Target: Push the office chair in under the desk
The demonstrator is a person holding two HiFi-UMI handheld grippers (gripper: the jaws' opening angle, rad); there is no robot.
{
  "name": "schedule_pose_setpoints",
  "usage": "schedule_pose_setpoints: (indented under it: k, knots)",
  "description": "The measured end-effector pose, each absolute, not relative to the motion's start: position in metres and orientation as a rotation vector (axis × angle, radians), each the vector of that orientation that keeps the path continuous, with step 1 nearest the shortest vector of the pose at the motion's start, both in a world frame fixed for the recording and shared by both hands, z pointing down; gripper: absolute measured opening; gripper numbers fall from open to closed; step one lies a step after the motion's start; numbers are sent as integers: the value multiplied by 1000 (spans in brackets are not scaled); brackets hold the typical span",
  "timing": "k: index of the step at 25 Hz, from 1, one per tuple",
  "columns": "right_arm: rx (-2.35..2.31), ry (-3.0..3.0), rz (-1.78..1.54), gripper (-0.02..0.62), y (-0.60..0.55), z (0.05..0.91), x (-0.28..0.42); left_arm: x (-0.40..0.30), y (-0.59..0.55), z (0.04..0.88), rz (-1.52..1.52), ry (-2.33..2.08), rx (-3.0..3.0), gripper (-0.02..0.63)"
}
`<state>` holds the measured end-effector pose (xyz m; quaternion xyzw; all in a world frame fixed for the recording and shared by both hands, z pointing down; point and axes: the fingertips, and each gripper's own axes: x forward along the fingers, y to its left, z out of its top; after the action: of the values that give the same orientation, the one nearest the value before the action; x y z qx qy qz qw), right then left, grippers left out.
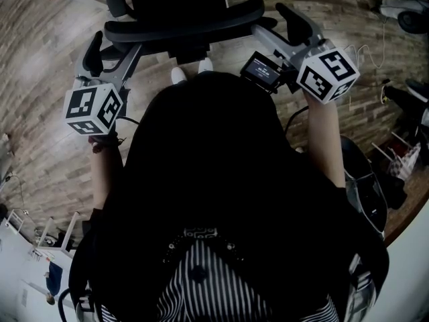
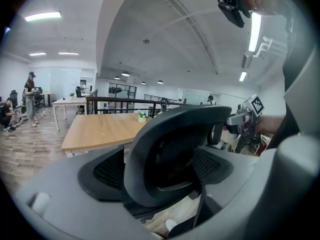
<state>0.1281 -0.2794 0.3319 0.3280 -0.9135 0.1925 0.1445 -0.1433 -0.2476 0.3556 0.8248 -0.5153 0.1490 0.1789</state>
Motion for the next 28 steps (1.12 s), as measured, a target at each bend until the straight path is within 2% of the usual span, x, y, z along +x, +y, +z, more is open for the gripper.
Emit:
schedule_pose_setpoints:
  k: [9, 25, 28]
  knots:
    - [879, -2649, 535, 368, -288, 338, 117, -139, -257, 369, 535, -1475, 2338, 456]
    - [775, -2609, 479, 368, -311, 360, 102, -130, -284, 375, 468, -1451, 2287, 453]
    - [709, -2604, 369, 295, -312, 357, 92, -132, -289, 371, 497, -1439, 2308, 436]
